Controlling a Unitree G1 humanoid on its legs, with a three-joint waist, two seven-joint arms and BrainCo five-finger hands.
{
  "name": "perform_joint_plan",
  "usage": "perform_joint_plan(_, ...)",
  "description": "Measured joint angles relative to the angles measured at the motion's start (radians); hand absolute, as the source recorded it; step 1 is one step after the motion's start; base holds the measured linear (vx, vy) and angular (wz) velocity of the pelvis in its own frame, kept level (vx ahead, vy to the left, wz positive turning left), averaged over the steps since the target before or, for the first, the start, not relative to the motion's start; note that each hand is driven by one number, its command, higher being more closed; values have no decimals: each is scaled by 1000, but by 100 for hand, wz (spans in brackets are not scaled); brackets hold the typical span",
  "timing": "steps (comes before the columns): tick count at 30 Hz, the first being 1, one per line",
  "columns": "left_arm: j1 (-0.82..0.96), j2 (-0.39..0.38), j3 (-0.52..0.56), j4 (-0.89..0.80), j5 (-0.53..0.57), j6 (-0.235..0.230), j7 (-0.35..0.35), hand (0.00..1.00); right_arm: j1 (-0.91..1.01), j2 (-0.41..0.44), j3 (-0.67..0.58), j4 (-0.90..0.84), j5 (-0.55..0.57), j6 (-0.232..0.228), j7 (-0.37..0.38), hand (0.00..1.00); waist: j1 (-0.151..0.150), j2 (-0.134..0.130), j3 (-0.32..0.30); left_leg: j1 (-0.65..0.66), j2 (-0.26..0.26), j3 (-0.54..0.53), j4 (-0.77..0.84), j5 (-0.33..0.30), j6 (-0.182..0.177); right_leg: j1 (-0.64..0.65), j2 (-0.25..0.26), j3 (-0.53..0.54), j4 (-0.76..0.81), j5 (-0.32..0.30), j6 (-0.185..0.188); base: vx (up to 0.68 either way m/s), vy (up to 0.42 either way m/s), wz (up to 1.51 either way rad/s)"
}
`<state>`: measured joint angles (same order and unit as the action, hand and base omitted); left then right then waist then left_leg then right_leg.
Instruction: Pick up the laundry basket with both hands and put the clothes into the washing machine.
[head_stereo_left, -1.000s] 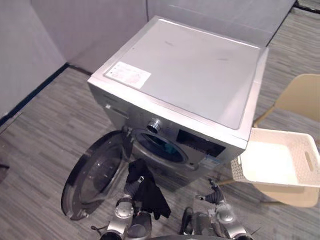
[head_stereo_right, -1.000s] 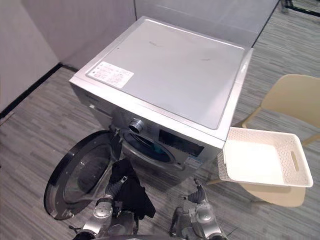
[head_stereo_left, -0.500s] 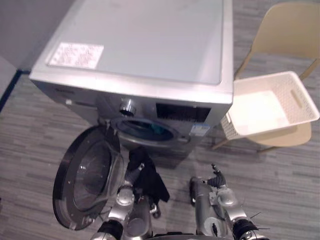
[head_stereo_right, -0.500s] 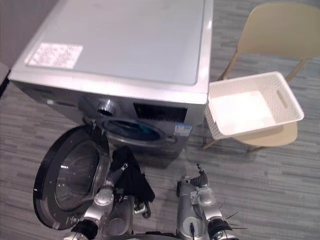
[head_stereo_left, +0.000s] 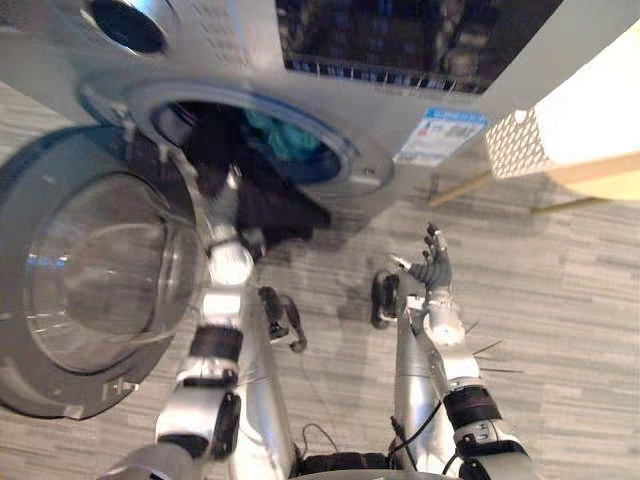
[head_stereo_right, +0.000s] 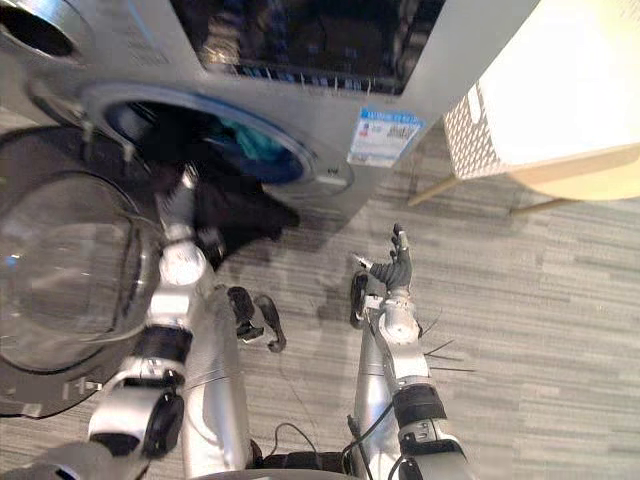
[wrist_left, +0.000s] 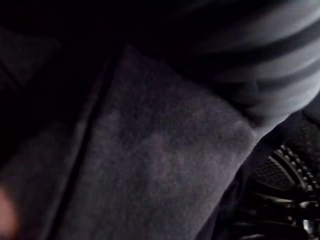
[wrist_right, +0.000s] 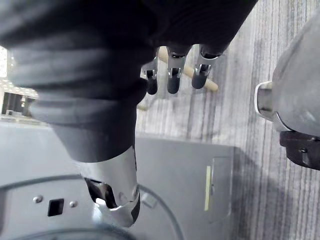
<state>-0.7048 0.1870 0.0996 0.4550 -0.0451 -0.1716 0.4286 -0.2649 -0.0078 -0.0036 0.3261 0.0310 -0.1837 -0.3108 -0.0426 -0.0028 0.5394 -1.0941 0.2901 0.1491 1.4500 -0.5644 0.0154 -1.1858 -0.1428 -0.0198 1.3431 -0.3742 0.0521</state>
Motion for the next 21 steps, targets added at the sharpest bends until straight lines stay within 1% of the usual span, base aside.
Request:
perform_joint_plan(1,-25,9,3,-9,-3,1,5,100,2,2,0,-14,0,-6,0,0,0,-3,1,-14,0,-4,8,0,0,-13,0,-1,9,0,-1,-54,-52,3)
perform_joint_plan(3,-127,41,3,-68,-5,2,25,100,17,3,-1,-102,4,-23,0,0,-2,-4,2,-90,2,-23,44,0,0,-80,-2,-10,43,-2,-2,-47,-50,4)
perform_joint_plan(4,-156,49,-4,-73,-5,2,33,100,18,3,-2,-117,7,-30,0,0,-2,-5,2,-108,2,-26,52,0,0,-96,-2,-10,52,-2,-3,-32,-41,3)
perform_joint_plan(6,-271,82,-29,-74,-5,8,56,100,15,3,0,-163,7,-46,1,0,-5,-9,5,-175,0,-41,87,2,3,-157,-7,-13,88,-6,-11,-19,-38,7)
perform_joint_plan(7,-323,101,-44,-74,-5,10,69,100,14,3,3,-185,7,-49,3,0,-12,-18,10,-203,-4,-46,104,3,5,-184,-12,-12,110,-8,-14,-11,-37,11)
perform_joint_plan(9,-375,126,-70,-74,-4,12,81,100,14,11,5,-206,7,-53,4,0,-20,-23,12,-233,-9,-55,121,3,5,-210,-15,-14,127,-12,-17,-4,-23,9)
perform_joint_plan(10,-440,156,-99,-74,0,12,101,100,15,19,6,-236,7,-57,6,0,-27,-31,16,-264,-9,-60,141,3,5,-240,-16,-12,147,-14,-18,-2,-13,4)
perform_joint_plan(11,-465,166,-108,-74,2,13,110,100,15,20,8,-244,7,-61,8,0,-30,-35,17,-275,-9,-60,146,2,6,-251,-16,-10,152,-15,-18,0,0,0)
perform_joint_plan(14,-559,206,-142,-74,64,24,192,100,32,22,21,-304,6,-80,10,0,-49,-39,19,-314,-7,-67,170,1,9,-288,-15,-11,172,-15,-18,1,-2,-1)
perform_joint_plan(15,-580,220,-146,-74,81,35,226,100,33,22,33,-314,5,-87,9,0,-55,-40,19,-325,-4,-69,173,1,9,-296,-14,-13,172,-15,-18,4,-3,-5)
perform_joint_plan(16,-588,225,-150,-74,88,38,241,0,35,23,37,-318,5,-90,10,0,-56,-43,19,-327,-2,-68,173,1,9,-300,-13,-13,172,-15,-18,9,-7,-10)
perform_joint_plan(18,-616,232,-165,-74,110,42,305,0,44,23,43,-331,-2,-95,9,0,-56,-53,20,-341,5,-71,174,1,9,-313,-10,-19,170,-14,-20,17,-10,-8)
perform_joint_plan(20,-627,234,-184,-74,128,43,338,0,52,21,43,-343,-3,-100,9,0,-56,-54,20,-356,6,-79,174,1,9,-321,-10,-27,170,-15,-22,0,0,0)
perform_joint_plan(21,-634,234,-196,-65,128,43,337,0,54,20,41,-345,-3,-101,9,0,-56,-54,20,-362,5,-85,174,1,9,-322,-11,-33,169,-15,-24,31,-4,3)
